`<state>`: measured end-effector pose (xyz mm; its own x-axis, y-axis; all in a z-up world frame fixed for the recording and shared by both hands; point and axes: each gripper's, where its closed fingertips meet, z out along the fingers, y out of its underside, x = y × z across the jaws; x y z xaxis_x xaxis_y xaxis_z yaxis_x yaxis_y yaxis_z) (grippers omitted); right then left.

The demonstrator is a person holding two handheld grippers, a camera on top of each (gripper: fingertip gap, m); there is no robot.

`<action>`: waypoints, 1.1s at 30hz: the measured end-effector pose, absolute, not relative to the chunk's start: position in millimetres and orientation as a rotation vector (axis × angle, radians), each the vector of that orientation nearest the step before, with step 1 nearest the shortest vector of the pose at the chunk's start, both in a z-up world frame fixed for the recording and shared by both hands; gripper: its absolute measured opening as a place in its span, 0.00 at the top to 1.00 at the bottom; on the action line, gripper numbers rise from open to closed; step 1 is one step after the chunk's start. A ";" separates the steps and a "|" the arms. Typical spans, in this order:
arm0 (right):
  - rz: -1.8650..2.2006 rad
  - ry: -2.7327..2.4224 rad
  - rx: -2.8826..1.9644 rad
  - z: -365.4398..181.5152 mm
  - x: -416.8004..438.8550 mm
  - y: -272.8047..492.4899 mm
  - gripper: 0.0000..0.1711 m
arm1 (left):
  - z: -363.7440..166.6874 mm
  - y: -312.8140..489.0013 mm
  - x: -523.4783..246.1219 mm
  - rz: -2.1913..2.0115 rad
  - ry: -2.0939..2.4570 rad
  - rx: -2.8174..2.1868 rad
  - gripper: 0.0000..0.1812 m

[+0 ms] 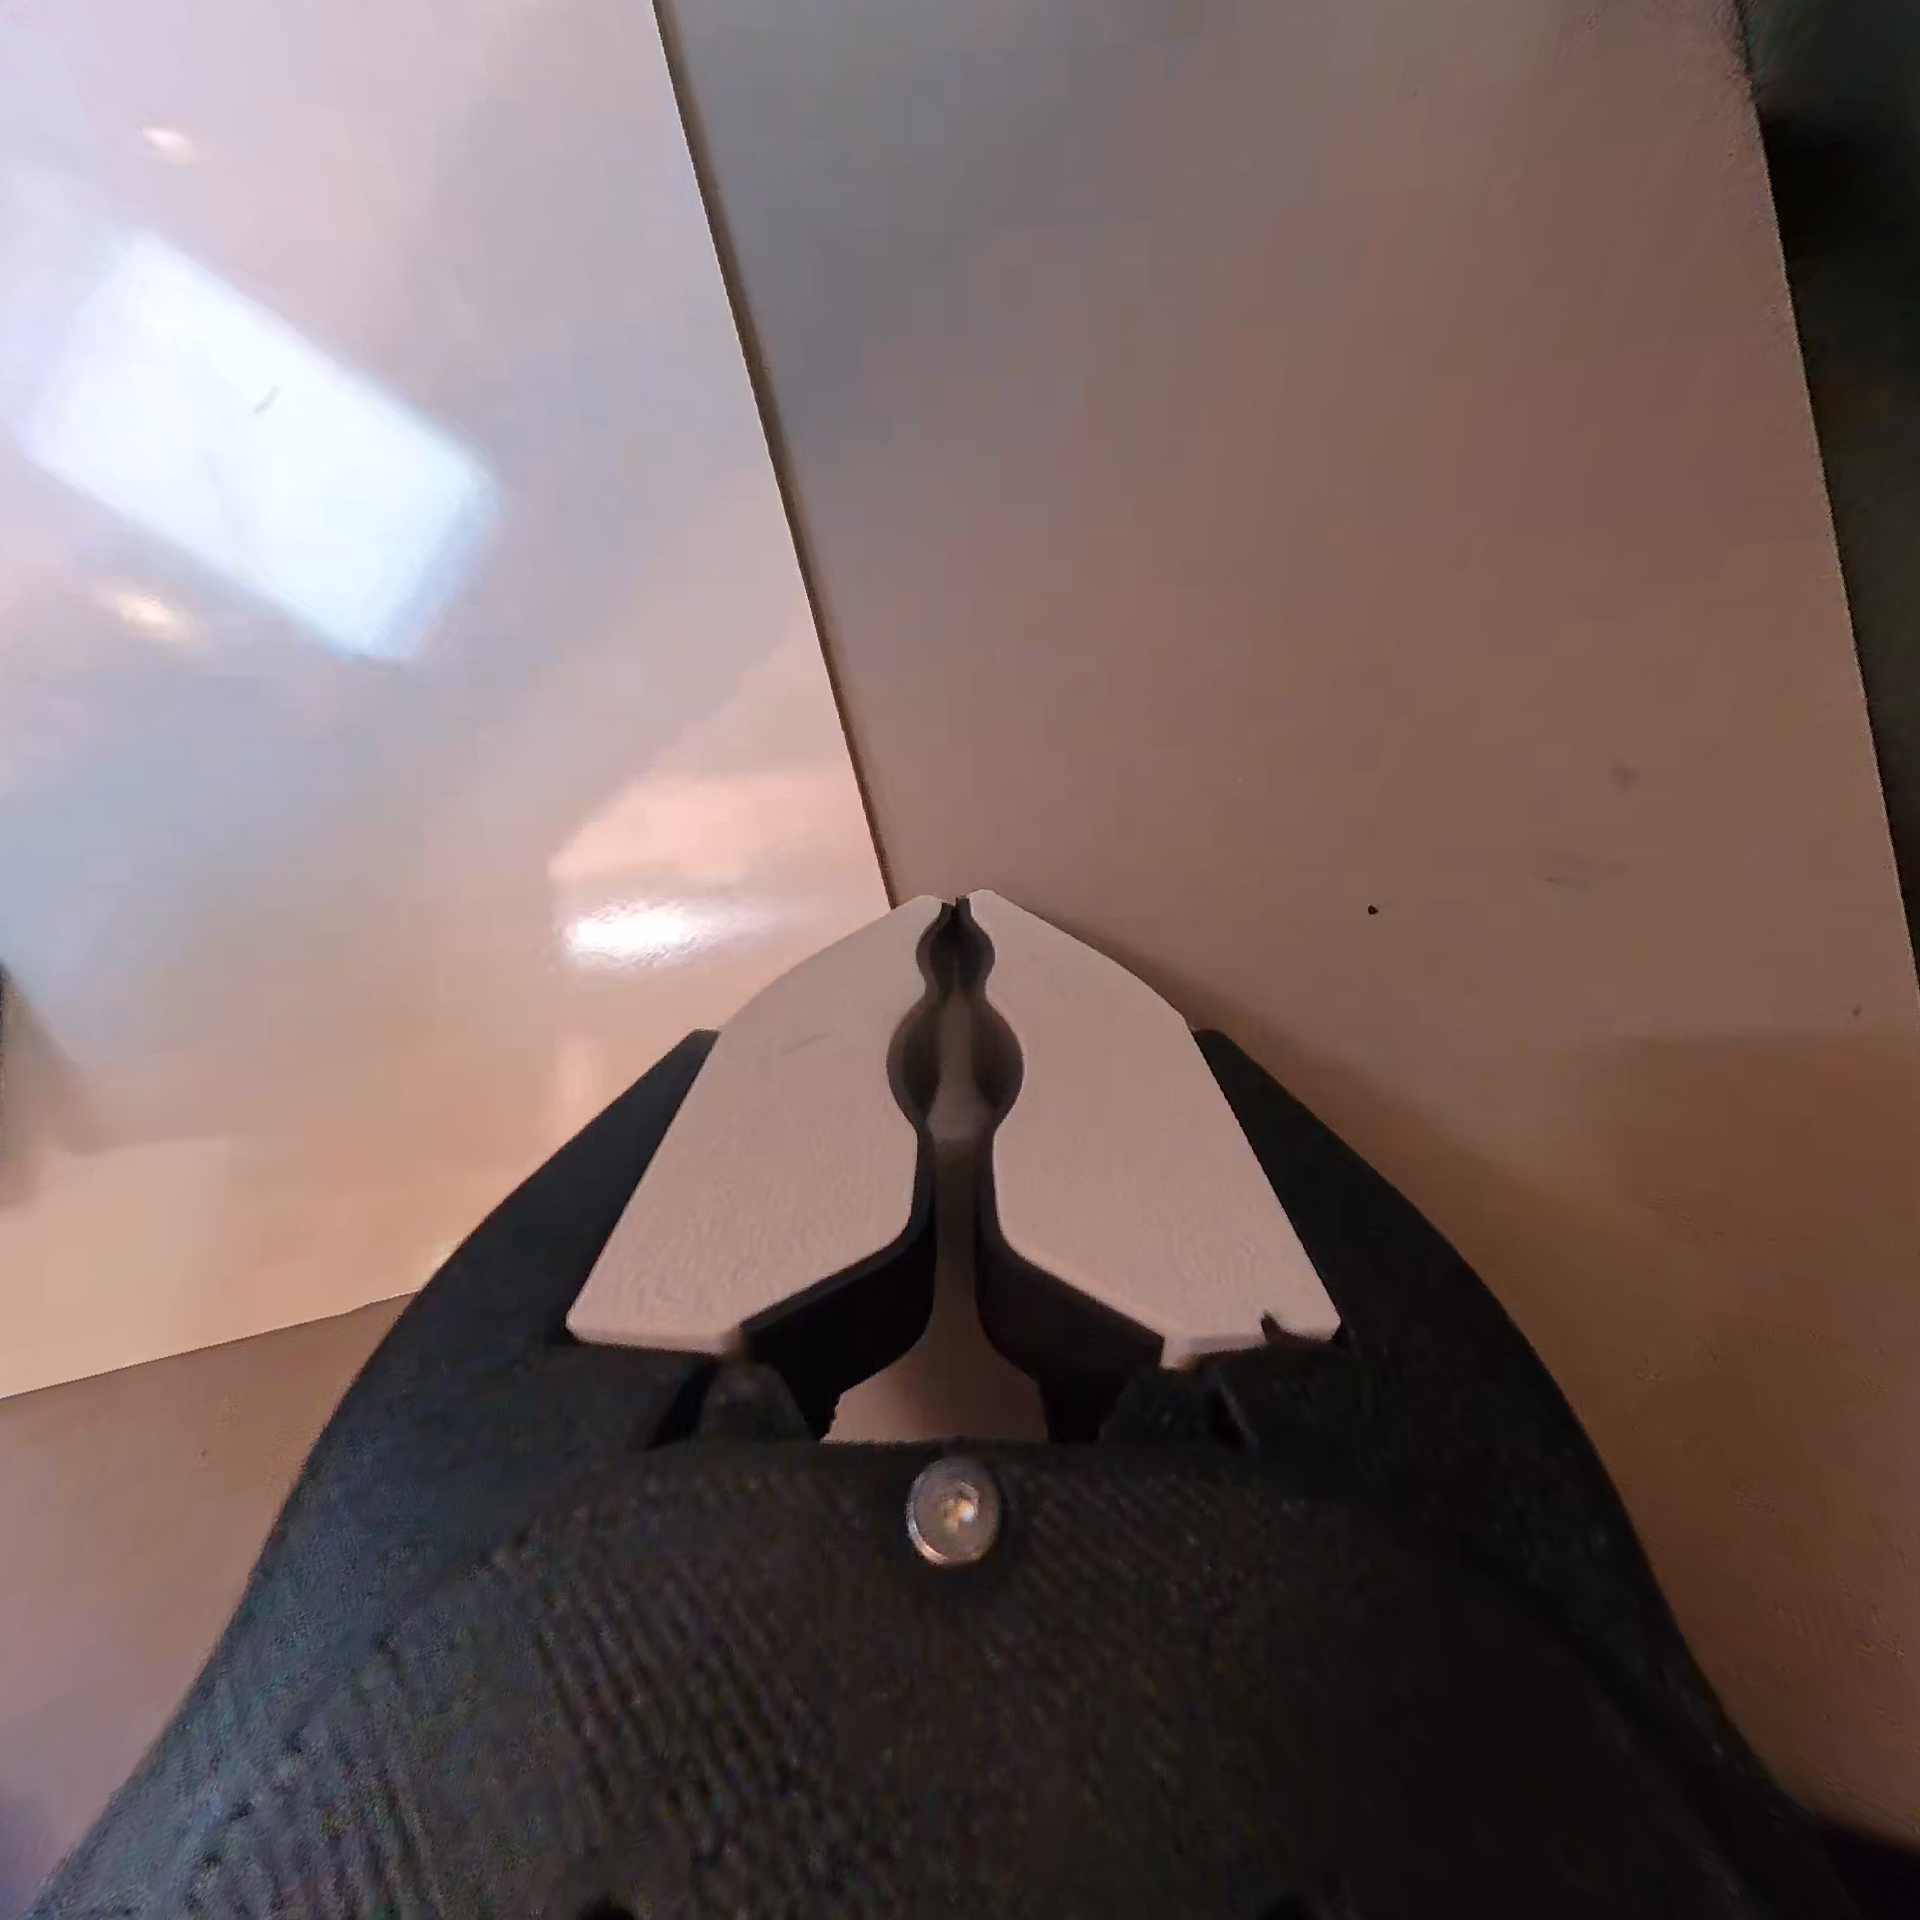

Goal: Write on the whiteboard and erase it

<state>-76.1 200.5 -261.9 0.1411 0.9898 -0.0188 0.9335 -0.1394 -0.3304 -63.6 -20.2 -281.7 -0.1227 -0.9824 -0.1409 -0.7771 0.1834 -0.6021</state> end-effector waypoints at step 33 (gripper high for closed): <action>0.396 -1.903 -2.108 -260.5 -2.0 22.9 0.83 | -282.1 -23.0 -61.6 -0.428 1.985 -1.640 1.00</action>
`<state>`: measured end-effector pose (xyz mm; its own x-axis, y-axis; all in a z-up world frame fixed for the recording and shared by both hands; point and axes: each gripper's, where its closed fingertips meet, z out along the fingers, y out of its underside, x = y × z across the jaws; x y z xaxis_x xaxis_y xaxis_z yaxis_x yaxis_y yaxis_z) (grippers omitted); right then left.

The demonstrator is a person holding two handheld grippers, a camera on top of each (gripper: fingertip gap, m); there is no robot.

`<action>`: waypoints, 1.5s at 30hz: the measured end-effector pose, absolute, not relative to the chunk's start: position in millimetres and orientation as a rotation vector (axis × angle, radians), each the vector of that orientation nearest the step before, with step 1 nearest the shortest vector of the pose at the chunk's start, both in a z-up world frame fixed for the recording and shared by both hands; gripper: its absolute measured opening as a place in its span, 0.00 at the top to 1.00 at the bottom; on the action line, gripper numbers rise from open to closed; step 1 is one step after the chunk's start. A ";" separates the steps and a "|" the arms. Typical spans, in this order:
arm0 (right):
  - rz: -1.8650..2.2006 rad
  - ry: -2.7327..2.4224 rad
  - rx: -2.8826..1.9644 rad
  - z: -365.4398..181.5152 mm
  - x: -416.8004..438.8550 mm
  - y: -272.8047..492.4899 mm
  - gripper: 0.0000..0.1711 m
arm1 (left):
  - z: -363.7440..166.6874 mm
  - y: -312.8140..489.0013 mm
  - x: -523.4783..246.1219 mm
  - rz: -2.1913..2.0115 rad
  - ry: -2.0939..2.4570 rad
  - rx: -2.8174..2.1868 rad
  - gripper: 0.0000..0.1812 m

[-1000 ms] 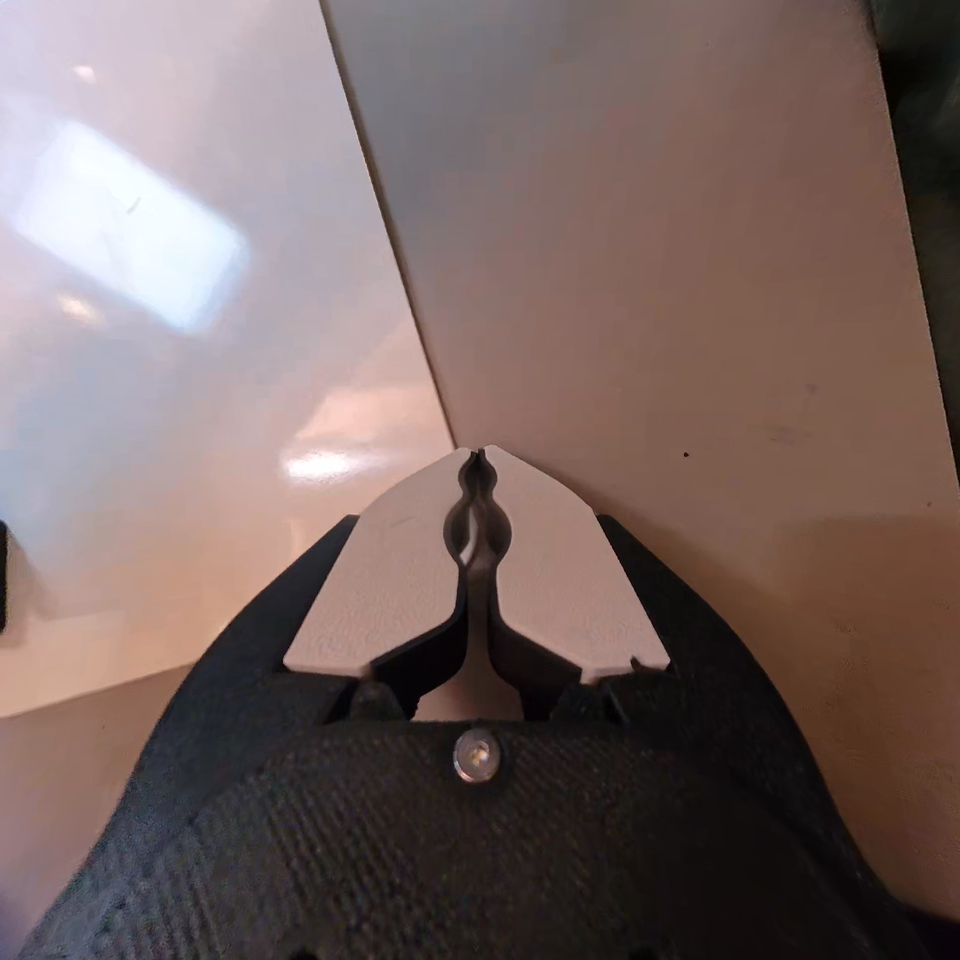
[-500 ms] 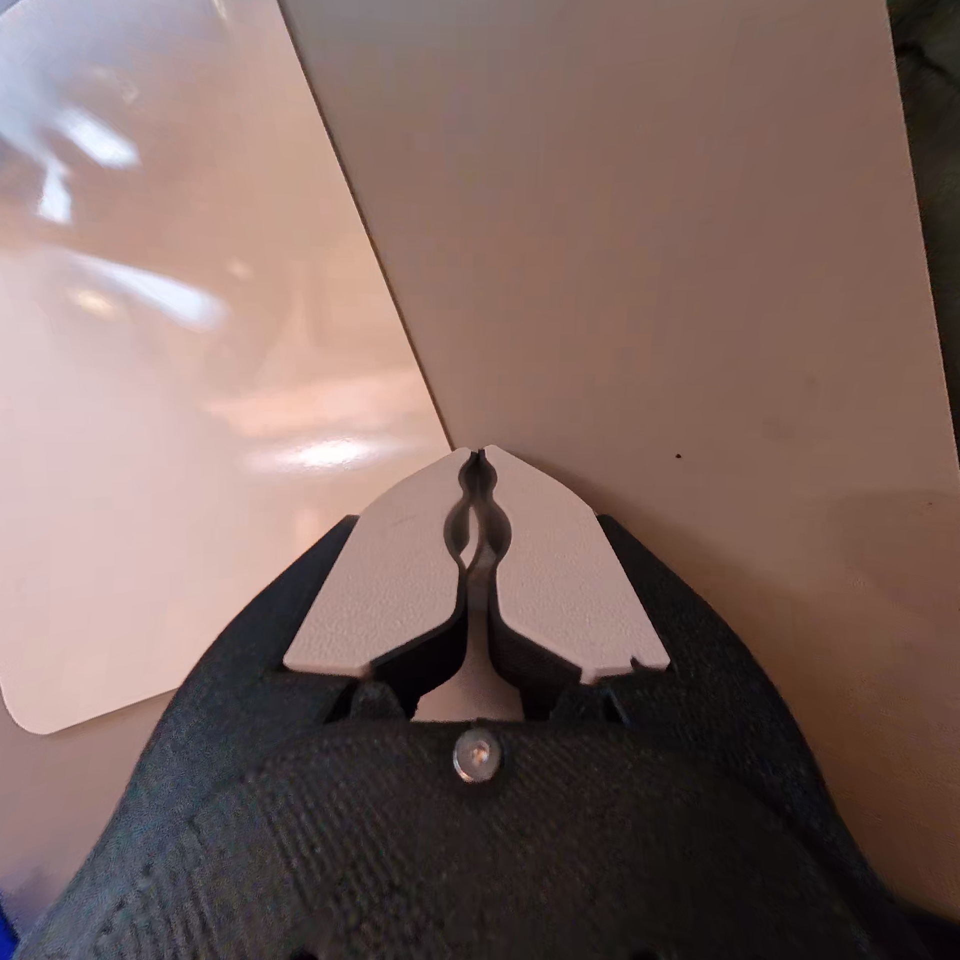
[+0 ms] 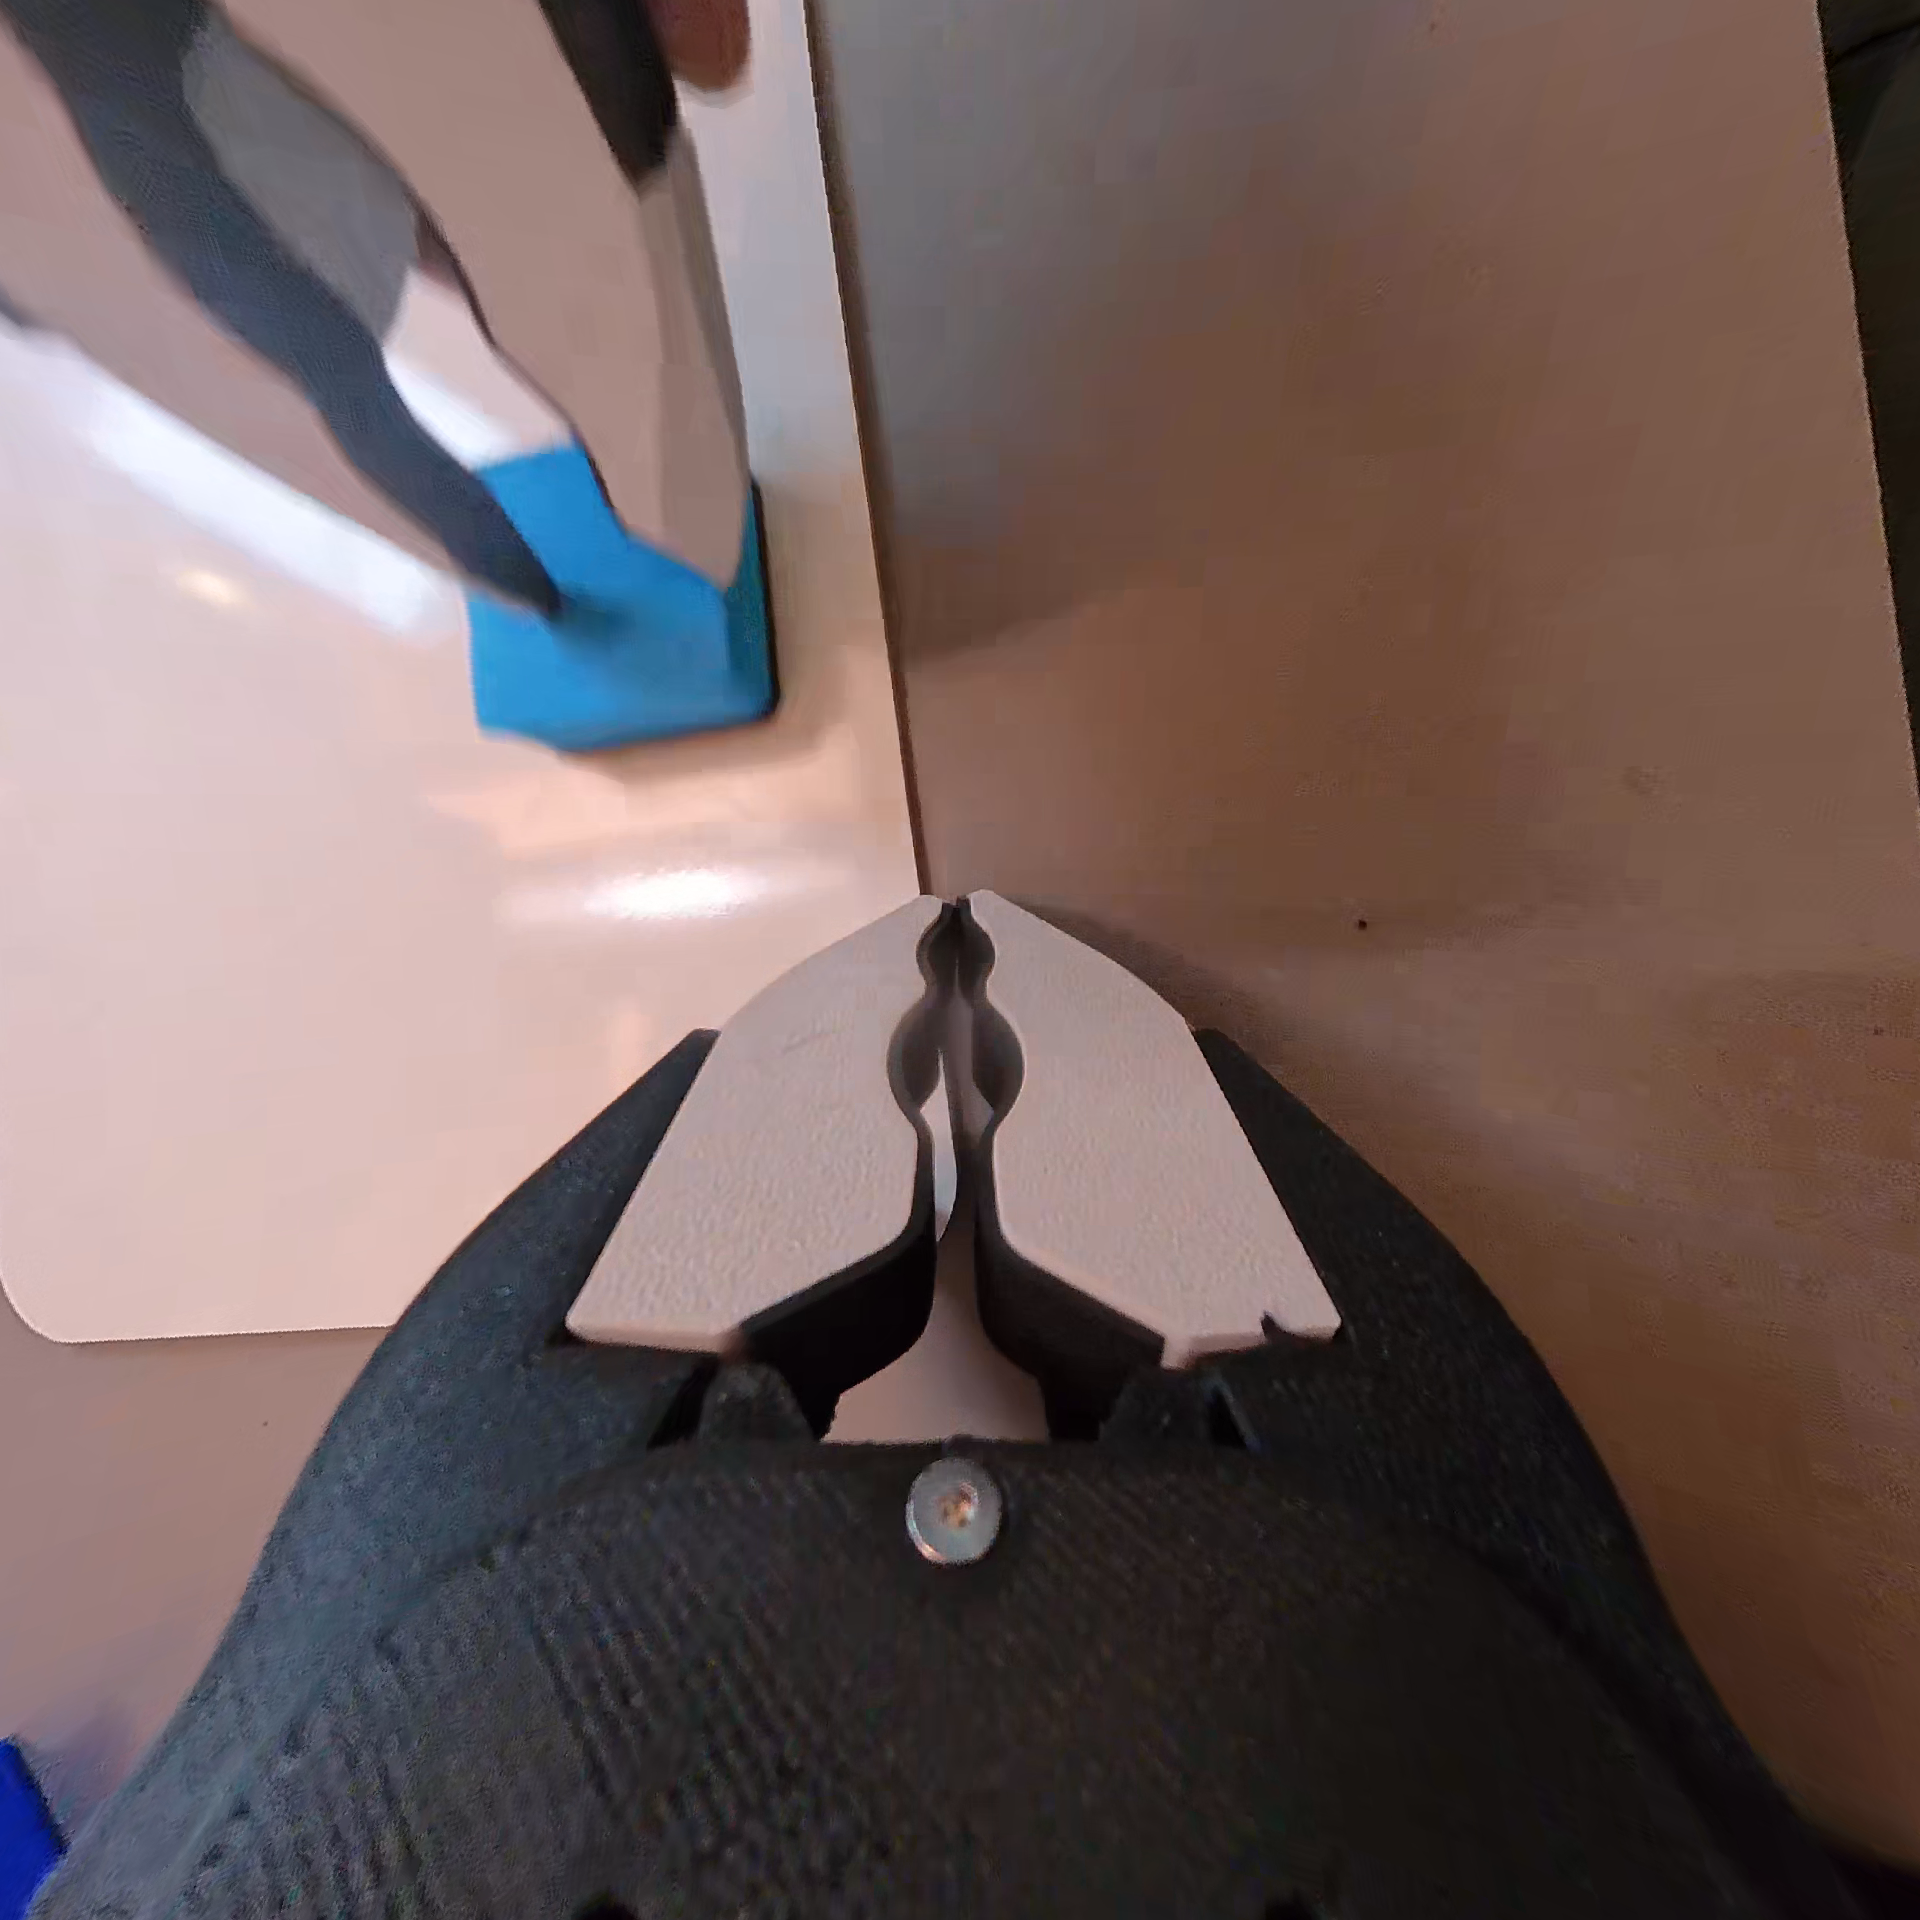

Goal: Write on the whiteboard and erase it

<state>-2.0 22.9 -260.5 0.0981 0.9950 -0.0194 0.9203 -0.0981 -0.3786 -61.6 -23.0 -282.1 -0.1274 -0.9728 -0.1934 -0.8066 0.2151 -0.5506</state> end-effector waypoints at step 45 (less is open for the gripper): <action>0.058 -1.712 -2.479 -278.7 175.1 133.2 0.68 | -280.4 -12.5 -70.7 -0.499 1.935 -1.674 0.95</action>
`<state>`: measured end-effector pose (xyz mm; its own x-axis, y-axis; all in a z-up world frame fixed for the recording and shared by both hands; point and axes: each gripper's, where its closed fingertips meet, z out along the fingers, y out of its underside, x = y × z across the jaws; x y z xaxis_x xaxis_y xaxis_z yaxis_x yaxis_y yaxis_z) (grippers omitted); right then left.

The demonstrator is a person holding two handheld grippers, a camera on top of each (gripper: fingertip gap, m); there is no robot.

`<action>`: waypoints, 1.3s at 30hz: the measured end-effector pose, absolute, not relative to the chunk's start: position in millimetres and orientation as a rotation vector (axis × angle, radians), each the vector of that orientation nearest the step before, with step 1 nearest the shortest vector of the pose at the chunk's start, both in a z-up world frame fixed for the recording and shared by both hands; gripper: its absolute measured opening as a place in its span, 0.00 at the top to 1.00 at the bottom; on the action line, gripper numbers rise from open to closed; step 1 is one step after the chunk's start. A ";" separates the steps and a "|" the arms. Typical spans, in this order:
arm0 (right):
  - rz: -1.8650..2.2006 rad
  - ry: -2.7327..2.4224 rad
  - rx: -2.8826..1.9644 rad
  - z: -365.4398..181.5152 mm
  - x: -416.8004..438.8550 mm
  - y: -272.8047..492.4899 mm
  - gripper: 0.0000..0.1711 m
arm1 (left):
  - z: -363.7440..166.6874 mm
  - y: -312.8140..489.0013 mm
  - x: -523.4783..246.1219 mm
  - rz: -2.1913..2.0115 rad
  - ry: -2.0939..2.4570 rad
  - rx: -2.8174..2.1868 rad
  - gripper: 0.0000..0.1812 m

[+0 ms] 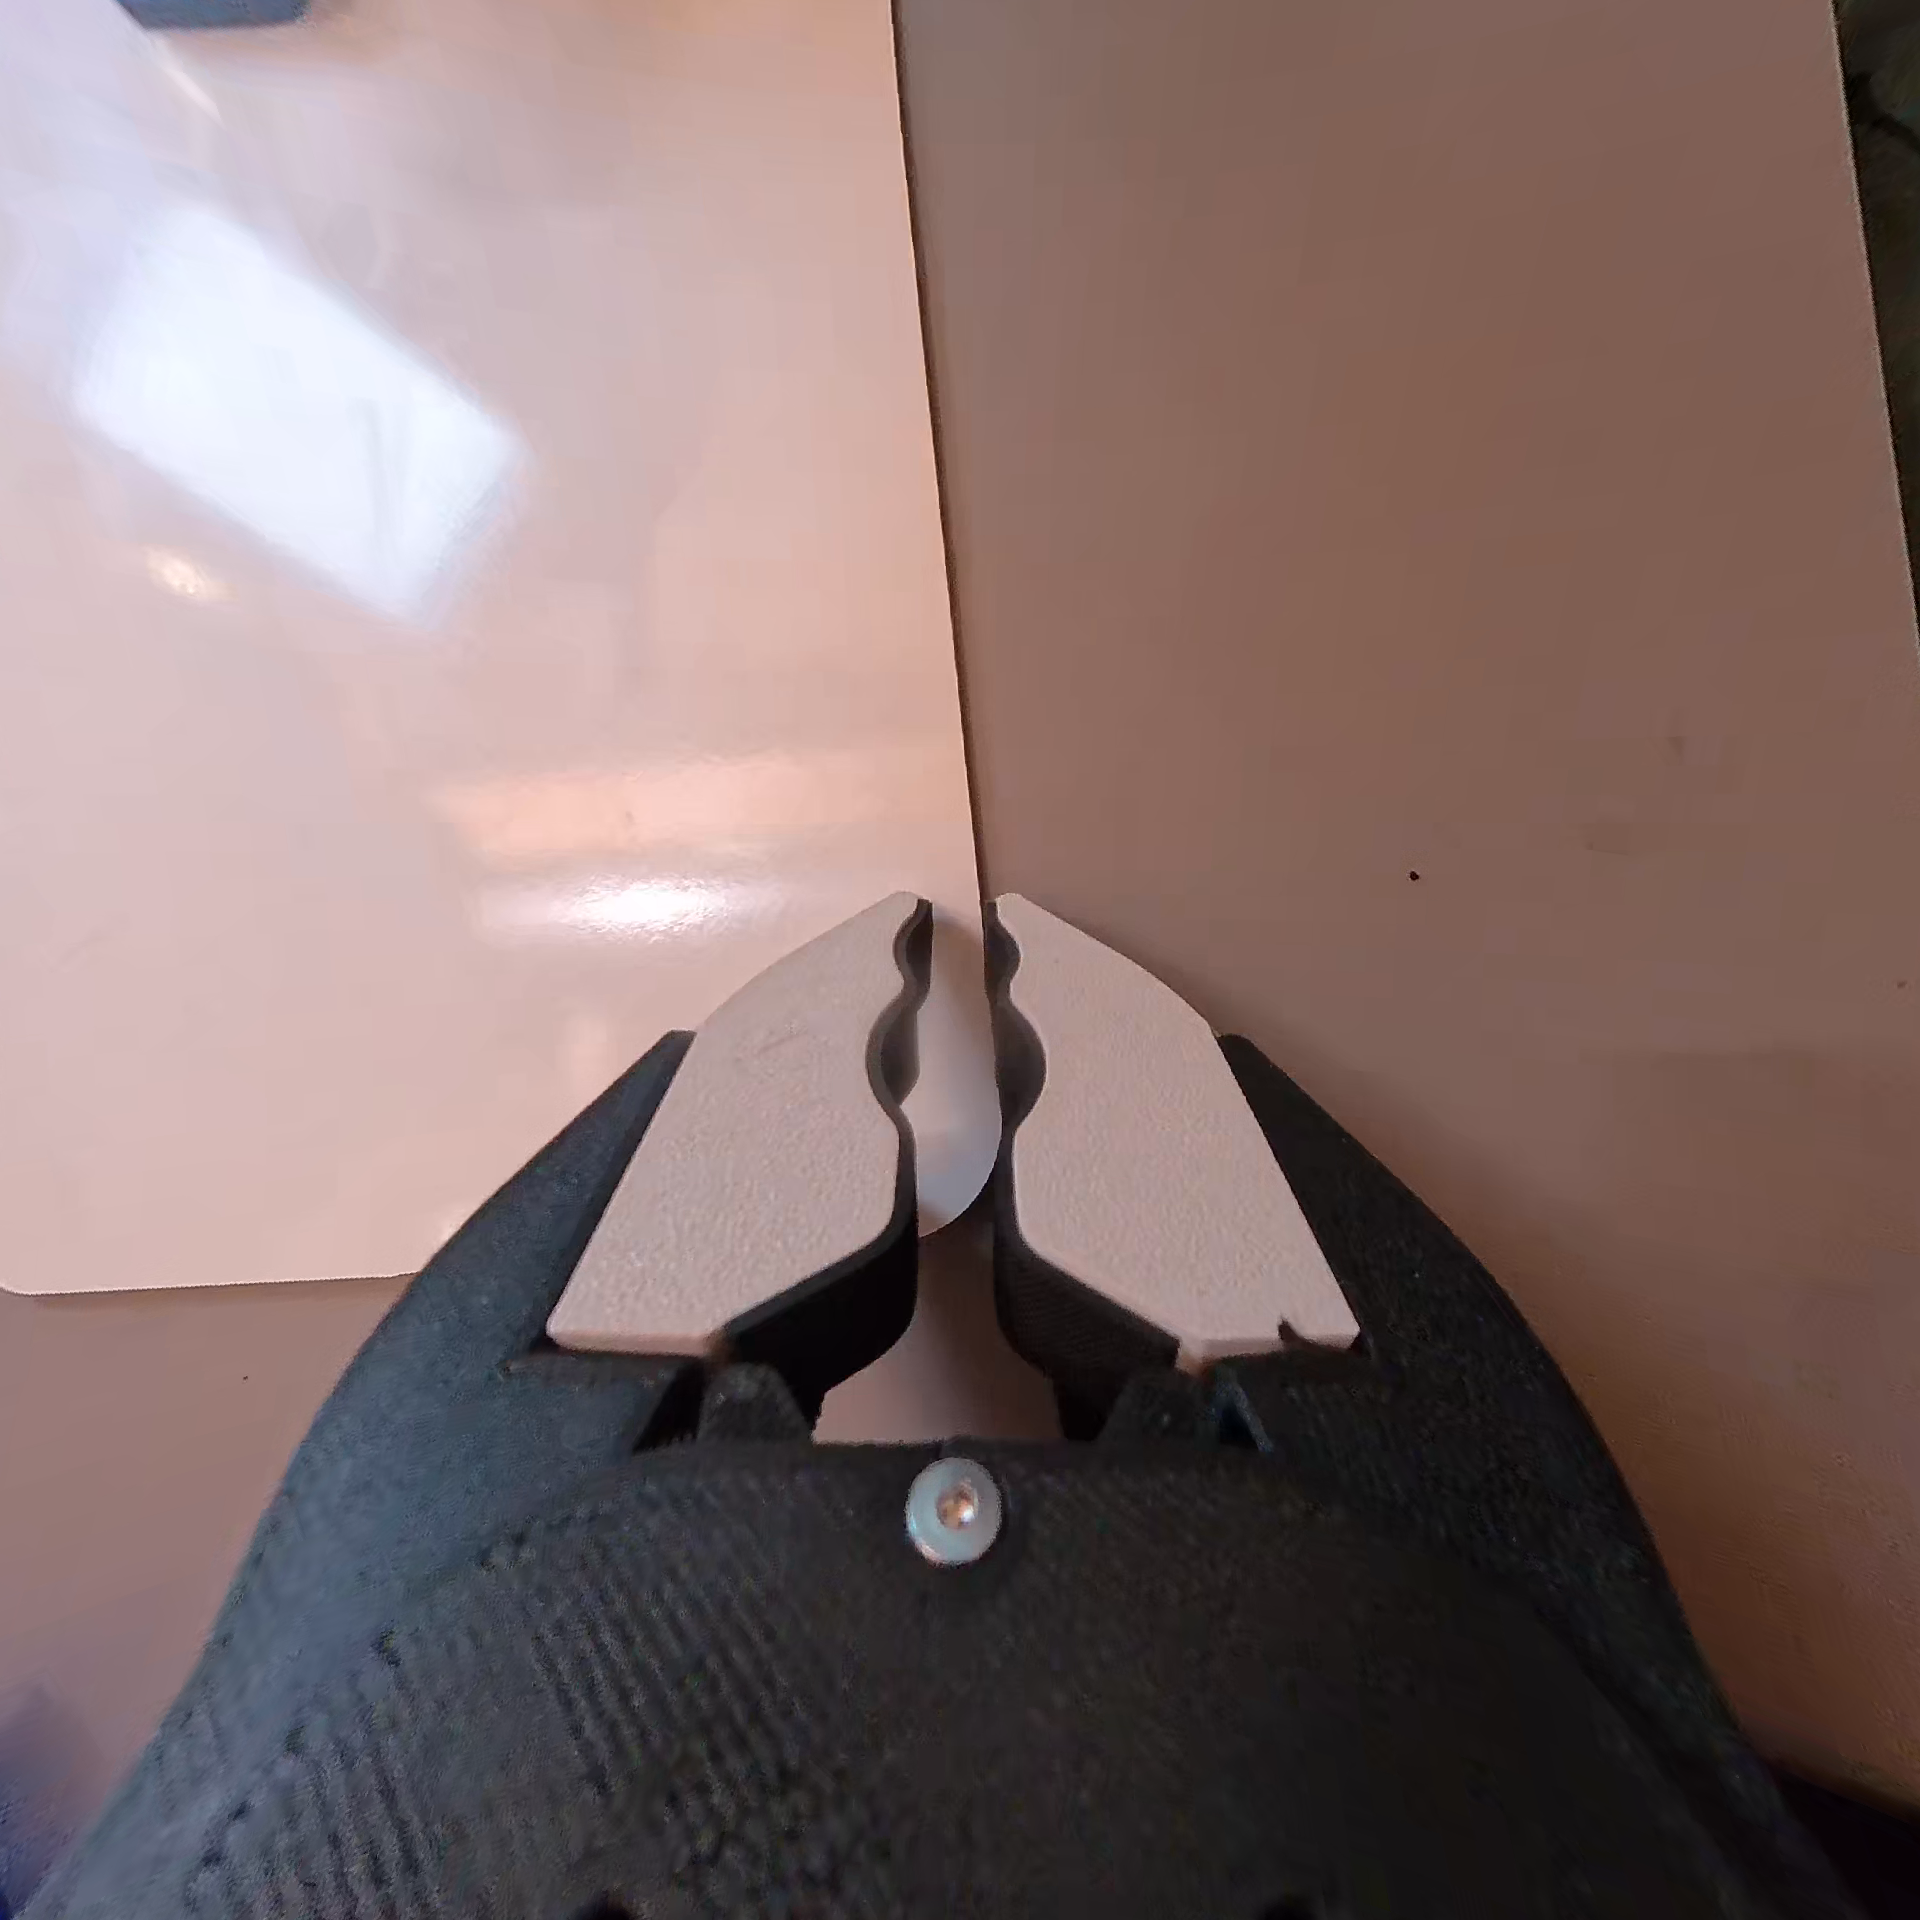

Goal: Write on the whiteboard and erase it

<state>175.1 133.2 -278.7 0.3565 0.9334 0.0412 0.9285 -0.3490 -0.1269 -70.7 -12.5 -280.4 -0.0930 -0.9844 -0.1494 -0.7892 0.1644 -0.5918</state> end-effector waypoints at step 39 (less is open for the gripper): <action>0.193 -1.664 -2.272 -238.8 142.5 203.0 0.52 | -279.1 -12.3 -72.4 -0.521 1.936 -1.674 0.94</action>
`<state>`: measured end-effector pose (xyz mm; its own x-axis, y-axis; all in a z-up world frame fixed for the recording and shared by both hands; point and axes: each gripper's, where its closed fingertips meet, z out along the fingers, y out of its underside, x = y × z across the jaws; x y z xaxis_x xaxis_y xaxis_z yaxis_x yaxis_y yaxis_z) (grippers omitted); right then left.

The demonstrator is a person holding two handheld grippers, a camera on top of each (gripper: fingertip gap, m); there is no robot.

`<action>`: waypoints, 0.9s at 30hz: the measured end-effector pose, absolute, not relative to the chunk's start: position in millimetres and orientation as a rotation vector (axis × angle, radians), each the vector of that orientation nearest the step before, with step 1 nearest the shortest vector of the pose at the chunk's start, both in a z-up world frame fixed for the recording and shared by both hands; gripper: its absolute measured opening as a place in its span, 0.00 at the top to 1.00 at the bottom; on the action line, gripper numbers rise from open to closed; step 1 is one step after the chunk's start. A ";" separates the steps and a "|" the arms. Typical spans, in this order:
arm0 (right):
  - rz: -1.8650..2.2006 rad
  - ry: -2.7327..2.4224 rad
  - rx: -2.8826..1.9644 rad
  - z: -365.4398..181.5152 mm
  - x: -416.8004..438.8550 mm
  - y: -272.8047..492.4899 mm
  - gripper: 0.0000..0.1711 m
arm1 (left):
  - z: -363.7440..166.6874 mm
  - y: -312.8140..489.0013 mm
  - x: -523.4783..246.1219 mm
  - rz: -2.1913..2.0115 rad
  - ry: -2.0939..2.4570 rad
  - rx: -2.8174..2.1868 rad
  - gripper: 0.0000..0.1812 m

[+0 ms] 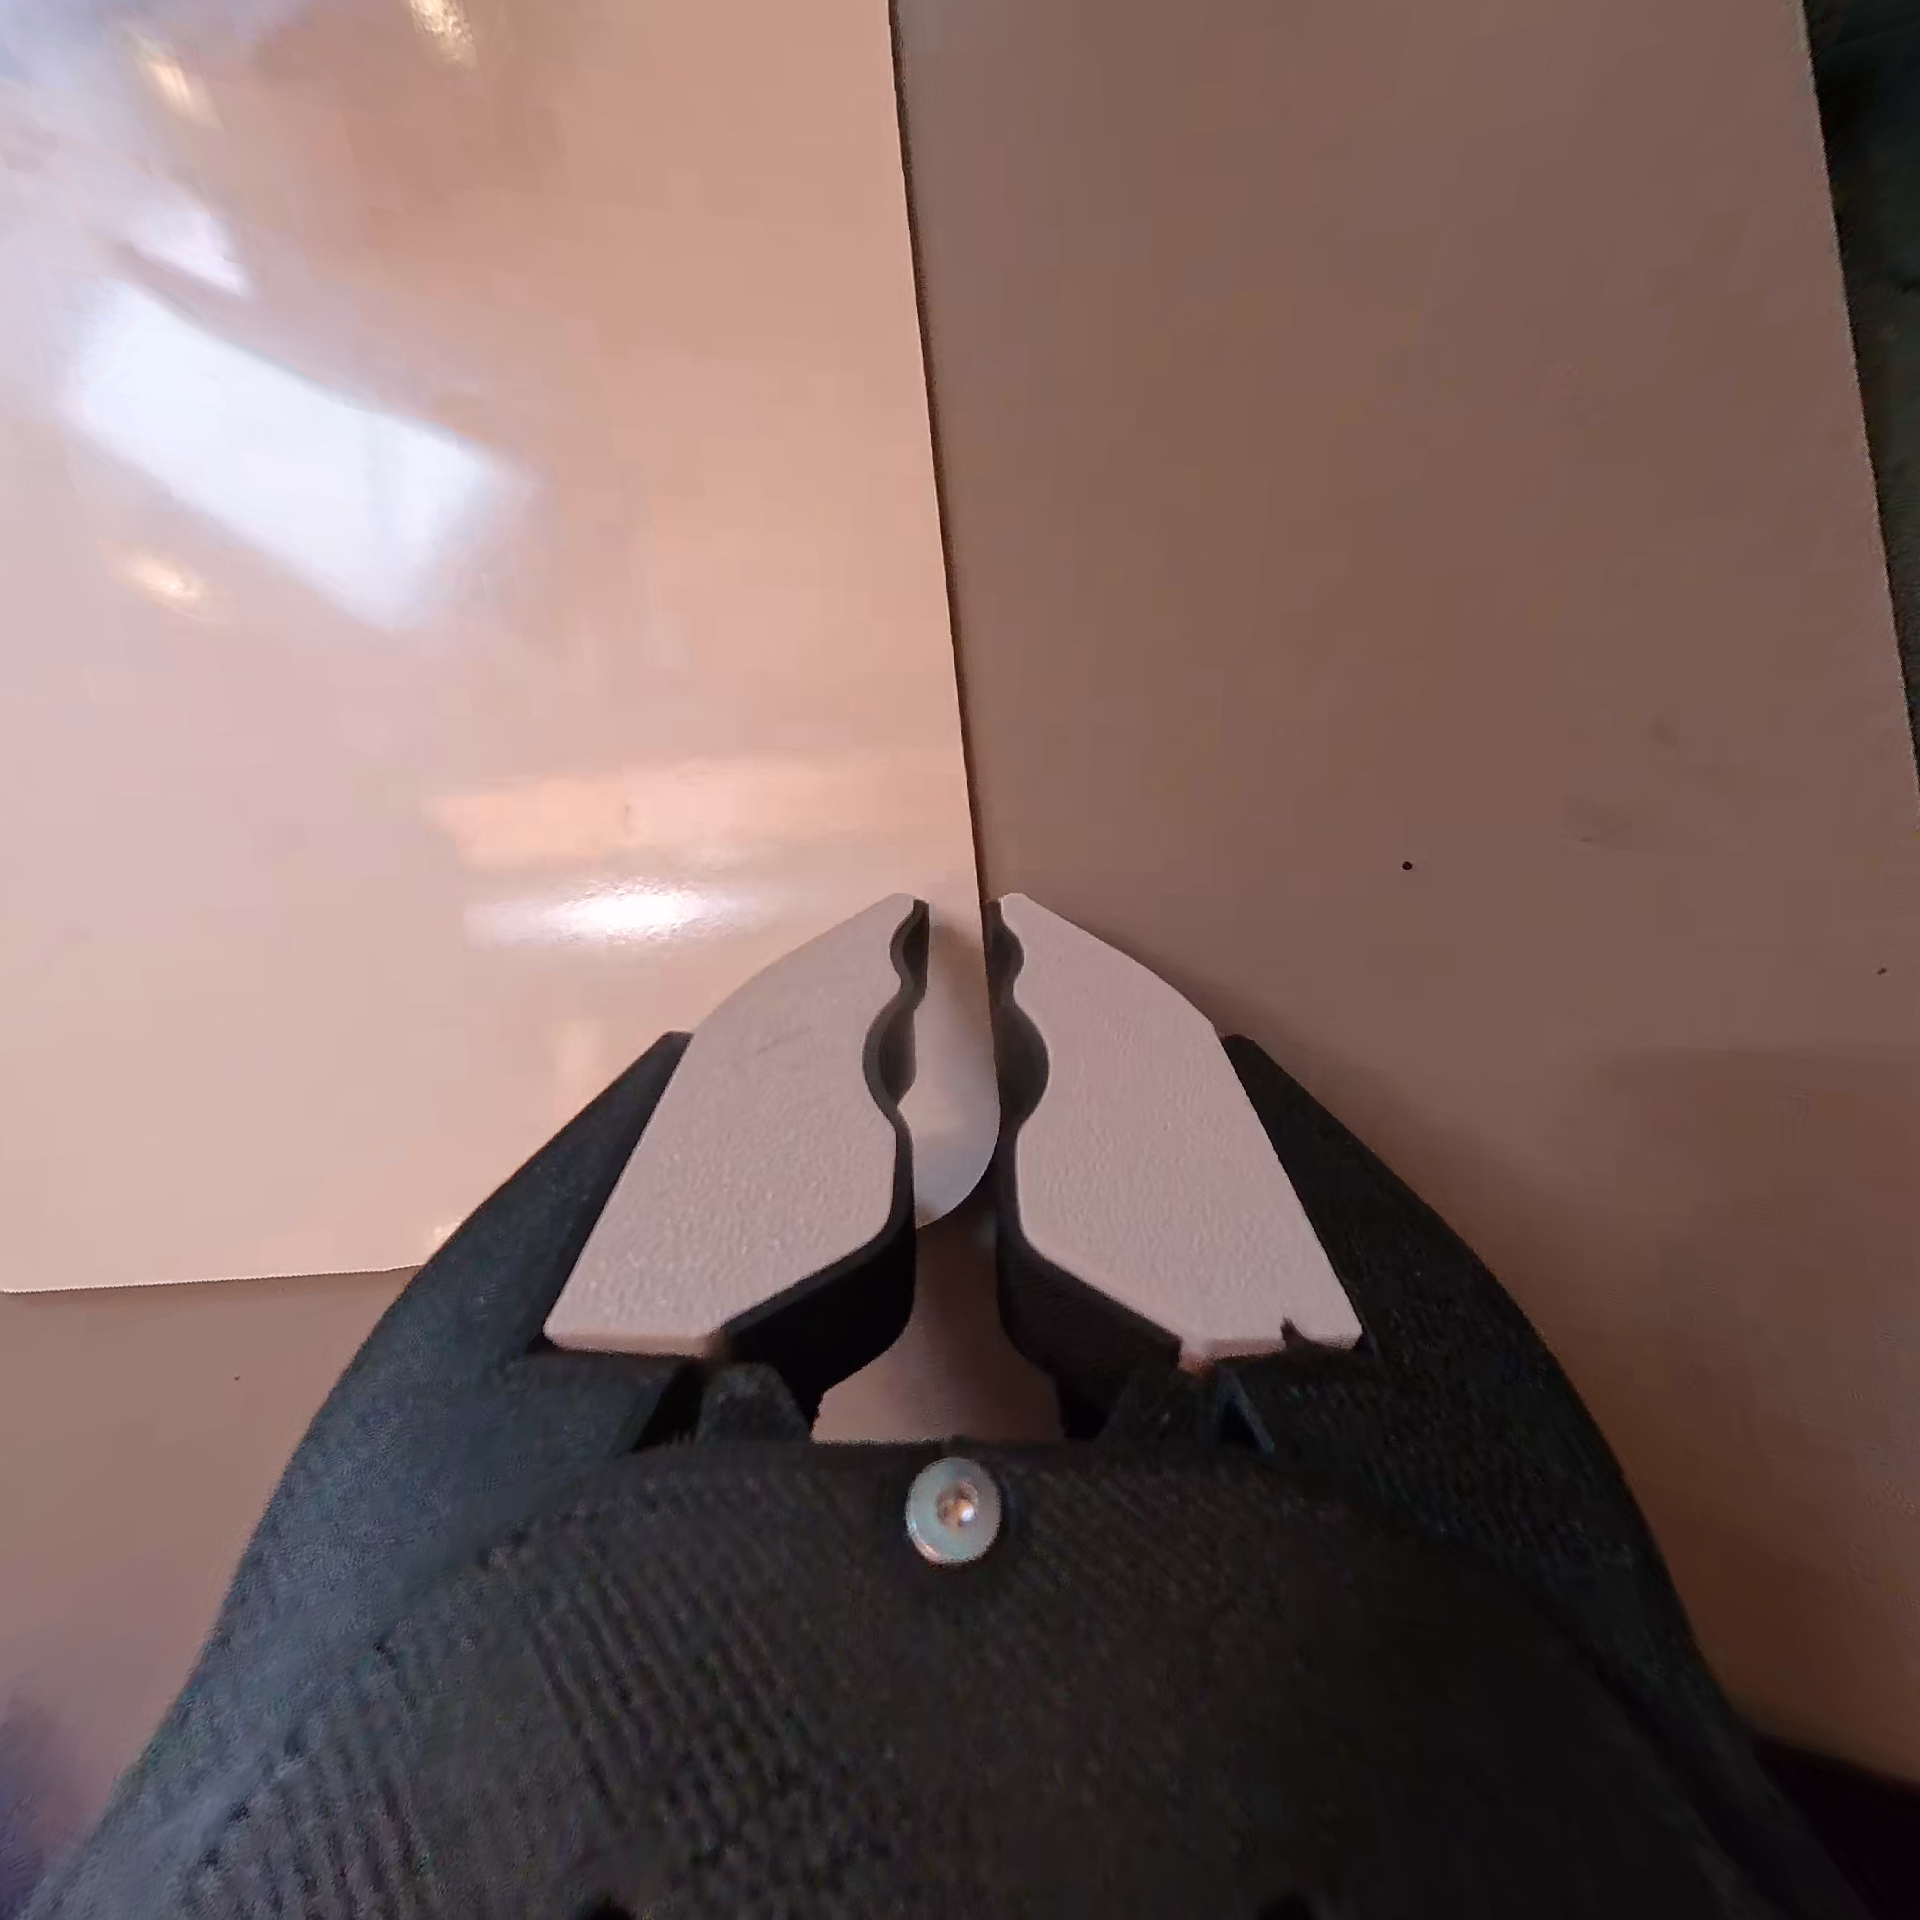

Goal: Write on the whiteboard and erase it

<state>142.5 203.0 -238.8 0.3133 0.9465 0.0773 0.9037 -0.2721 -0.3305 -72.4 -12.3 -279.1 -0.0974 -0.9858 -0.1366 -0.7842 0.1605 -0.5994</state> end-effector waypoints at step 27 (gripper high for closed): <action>0.570 -1.584 -2.225 -278.0 140.8 64.3 0.50 | -279.7 76.1 -165.4 -0.466 1.548 -2.021 0.83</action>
